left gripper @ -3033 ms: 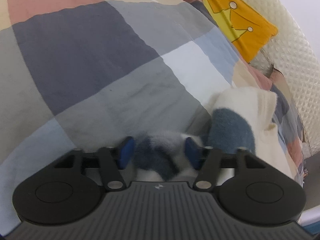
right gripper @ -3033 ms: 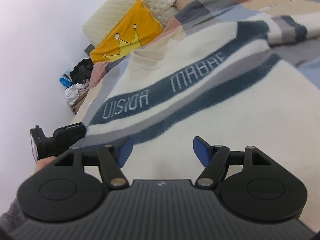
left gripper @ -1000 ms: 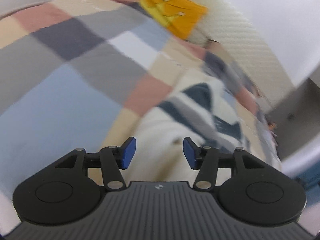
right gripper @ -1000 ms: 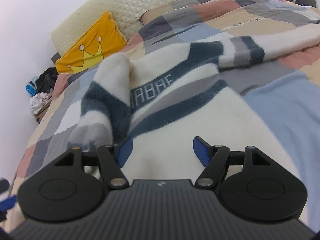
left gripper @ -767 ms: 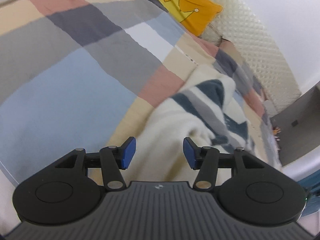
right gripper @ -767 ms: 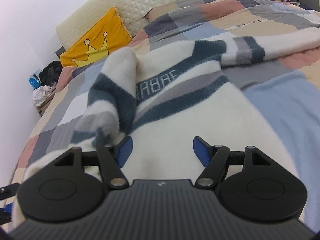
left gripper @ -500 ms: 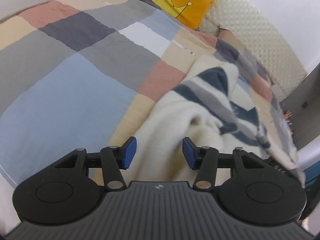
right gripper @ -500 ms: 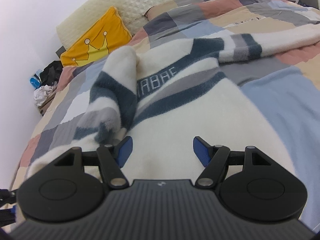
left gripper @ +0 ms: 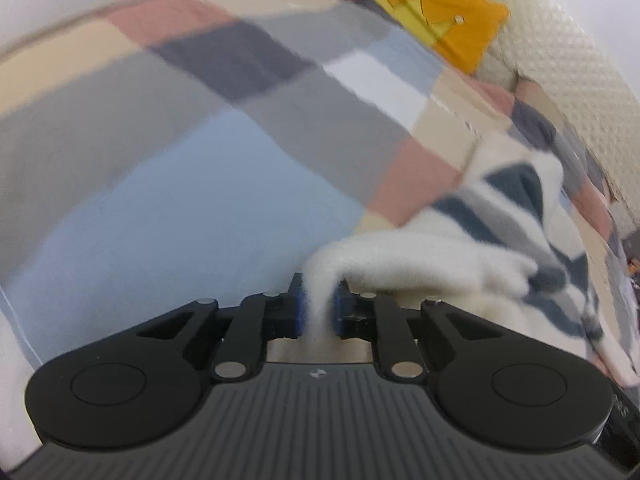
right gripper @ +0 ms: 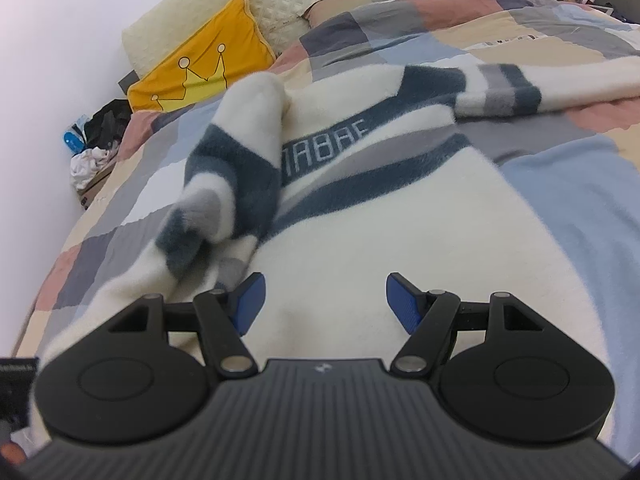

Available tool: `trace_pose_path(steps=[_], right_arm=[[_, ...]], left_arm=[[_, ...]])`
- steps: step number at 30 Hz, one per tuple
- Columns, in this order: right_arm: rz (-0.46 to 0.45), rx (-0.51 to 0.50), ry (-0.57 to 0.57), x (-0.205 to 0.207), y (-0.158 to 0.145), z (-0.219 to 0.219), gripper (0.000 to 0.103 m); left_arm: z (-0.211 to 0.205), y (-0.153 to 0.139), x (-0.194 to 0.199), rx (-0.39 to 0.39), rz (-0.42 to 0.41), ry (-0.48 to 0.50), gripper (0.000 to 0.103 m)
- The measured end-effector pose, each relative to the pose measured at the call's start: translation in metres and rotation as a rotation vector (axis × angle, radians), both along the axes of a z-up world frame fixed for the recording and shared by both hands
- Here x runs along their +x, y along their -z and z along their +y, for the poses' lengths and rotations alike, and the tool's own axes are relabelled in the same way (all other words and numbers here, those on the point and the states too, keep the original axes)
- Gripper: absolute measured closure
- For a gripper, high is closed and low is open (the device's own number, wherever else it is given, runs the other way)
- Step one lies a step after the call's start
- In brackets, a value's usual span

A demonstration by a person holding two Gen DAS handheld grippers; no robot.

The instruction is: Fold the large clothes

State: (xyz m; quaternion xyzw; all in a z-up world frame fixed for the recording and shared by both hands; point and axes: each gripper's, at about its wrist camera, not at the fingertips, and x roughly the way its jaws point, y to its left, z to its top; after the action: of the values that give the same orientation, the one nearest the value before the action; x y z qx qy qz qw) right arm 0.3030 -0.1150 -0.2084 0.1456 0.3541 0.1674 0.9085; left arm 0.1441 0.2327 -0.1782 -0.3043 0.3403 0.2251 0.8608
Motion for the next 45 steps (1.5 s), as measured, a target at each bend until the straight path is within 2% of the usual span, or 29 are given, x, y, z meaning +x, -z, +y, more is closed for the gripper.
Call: trace_pose_path(steps=[6, 9, 13, 20, 23, 26, 29, 34, 41, 43, 45], right_arm=[[-0.005, -0.001, -0.014, 0.001, -0.001, 0.002, 0.033], [-0.043, -0.052, -0.024, 0.001, -0.002, 0.008, 0.033], [-0.057, -0.068, -0.038, 0.003, -0.003, 0.015, 0.033], [-0.056, -0.078, -0.056, 0.007, -0.002, 0.028, 0.033], [-0.048, -0.089, -0.069, 0.012, 0.001, 0.039, 0.033], [-0.044, -0.102, -0.077, 0.016, 0.003, 0.048, 0.034], [-0.029, -0.110, -0.070, 0.021, 0.005, 0.052, 0.034], [-0.015, -0.120, -0.051, 0.024, 0.007, 0.057, 0.034], [-0.007, -0.125, -0.053, 0.022, 0.008, 0.060, 0.034], [-0.007, -0.110, -0.060, 0.021, 0.007, 0.060, 0.034], [-0.015, -0.110, -0.070, 0.020, 0.005, 0.062, 0.034]], left_arm=[[0.044, -0.046, 0.007, 0.186, -0.010, -0.108, 0.088], [0.078, -0.068, 0.022, 0.313, 0.014, -0.126, 0.088], [0.132, -0.086, 0.047, 0.458, 0.082, -0.170, 0.088], [0.248, -0.111, 0.084, 0.601, 0.158, -0.276, 0.088], [0.290, -0.124, 0.103, 0.600, 0.160, -0.254, 0.088], [0.301, -0.131, 0.132, 0.706, 0.159, -0.173, 0.088], [0.297, -0.123, 0.157, 0.812, 0.185, -0.084, 0.088], [0.292, -0.082, 0.160, 0.851, 0.269, 0.016, 0.088], [0.311, -0.021, 0.089, 0.685, 0.337, 0.097, 0.087], [0.306, -0.004, 0.067, 0.666, 0.352, 0.137, 0.087], [0.297, 0.004, 0.049, 0.692, 0.333, 0.174, 0.086]])
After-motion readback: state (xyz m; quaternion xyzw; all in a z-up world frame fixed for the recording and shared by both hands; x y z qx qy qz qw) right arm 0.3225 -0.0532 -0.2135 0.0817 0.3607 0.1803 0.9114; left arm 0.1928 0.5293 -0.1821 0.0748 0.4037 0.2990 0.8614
